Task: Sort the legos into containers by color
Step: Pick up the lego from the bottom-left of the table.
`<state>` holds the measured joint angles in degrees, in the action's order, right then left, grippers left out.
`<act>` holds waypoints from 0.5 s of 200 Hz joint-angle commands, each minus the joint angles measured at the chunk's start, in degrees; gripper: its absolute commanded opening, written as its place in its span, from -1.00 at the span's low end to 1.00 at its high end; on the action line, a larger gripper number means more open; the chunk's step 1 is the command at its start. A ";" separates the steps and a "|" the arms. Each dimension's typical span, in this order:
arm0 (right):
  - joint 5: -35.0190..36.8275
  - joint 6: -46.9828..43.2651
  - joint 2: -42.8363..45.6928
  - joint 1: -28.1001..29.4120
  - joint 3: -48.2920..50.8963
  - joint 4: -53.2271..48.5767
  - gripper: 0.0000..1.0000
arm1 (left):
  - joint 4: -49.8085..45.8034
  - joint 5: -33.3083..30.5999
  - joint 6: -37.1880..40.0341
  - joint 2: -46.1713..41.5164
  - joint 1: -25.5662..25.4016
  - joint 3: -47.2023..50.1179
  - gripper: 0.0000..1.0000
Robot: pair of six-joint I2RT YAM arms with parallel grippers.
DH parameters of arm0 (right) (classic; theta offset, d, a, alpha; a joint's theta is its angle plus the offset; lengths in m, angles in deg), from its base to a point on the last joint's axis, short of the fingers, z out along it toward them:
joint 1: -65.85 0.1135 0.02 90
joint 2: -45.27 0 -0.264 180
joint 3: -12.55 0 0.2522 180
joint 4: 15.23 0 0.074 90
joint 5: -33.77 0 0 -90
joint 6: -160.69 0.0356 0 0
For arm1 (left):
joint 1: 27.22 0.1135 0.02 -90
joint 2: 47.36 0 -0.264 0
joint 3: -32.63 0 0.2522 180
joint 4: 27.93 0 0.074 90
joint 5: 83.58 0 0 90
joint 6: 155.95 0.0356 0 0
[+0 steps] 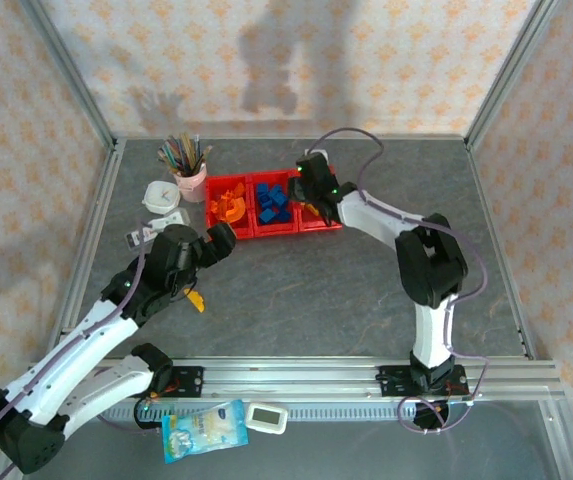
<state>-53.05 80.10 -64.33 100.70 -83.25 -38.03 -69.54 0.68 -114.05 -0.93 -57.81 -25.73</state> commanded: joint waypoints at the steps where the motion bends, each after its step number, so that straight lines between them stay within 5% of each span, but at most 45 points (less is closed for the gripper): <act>1: 0.95 1.32 7.52 6.79 4.69 1.19 0.52 | -4.64 -3.60 -0.53 -3.21 0.53 -1.46 0.98; 48: 2.09 5.19 10.22 22.57 11.22 3.78 0.63 | -15.41 -8.80 -4.07 -10.76 0.56 -1.93 0.98; 100: -1.60 6.02 1.94 33.90 8.18 7.81 0.69 | -24.29 -13.49 -8.04 -17.34 0.53 -3.47 0.98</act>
<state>-53.79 85.10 -57.47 131.87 -72.48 -32.79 -86.77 -8.33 -119.21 -16.36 -57.81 -27.13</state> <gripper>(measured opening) 0.842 0.992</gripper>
